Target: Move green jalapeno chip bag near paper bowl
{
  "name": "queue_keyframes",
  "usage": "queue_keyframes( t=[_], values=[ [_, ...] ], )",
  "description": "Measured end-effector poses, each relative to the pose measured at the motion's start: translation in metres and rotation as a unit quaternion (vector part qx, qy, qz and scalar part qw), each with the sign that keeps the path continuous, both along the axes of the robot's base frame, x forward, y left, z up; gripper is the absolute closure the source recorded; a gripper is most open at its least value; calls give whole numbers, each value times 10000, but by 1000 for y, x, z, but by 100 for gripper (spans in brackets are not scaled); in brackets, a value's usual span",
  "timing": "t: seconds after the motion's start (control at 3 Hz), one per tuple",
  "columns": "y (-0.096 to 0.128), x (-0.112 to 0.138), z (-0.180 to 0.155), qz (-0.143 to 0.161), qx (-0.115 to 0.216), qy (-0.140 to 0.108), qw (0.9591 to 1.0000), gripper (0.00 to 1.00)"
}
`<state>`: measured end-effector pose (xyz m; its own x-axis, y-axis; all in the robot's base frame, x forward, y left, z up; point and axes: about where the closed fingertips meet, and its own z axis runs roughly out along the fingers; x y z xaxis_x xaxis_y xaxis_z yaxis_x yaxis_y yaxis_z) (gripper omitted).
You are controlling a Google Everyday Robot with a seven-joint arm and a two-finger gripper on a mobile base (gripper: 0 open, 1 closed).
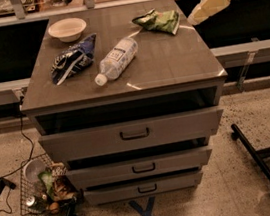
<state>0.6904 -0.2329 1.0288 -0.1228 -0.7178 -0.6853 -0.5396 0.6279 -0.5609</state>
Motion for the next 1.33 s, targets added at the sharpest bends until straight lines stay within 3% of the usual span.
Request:
queue_keyframes(
  t=[0.33, 0.67, 1.33],
  values=[
    [0, 0, 0, 1, 0, 0, 10000, 0],
    [10, 25, -6, 160, 144, -132, 9997, 0],
    [41, 127, -38, 435, 803, -270, 9954, 0]
  ],
)
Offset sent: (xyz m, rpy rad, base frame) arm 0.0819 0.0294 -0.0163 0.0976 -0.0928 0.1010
